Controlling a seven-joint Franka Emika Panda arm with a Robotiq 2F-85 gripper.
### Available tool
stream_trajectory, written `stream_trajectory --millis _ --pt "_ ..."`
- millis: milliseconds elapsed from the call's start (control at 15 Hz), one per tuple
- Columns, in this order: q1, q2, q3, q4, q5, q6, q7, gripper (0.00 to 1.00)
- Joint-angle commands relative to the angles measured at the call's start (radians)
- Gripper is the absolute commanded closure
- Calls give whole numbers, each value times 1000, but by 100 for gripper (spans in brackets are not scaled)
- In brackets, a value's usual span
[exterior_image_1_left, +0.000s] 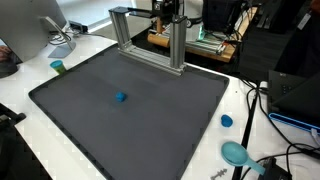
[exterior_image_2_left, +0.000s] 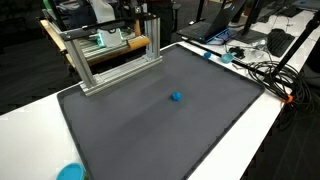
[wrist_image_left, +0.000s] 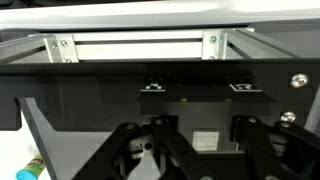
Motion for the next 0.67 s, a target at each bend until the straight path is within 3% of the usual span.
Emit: stream_trajectory --millis 0,67,133,200,533,600 --pt "-12 31 10 68 -13 -91 27 72" --pt "-18 35 19 74 -23 -106 43 22" --pt "-18 40 23 82 -25 -123 53 21" --pt "-17 45 26 86 -26 -132 64 53" --pt "-5 59 31 103 -12 -143 90 78" --pt "-5 58 30 104 -10 -142 92 78"
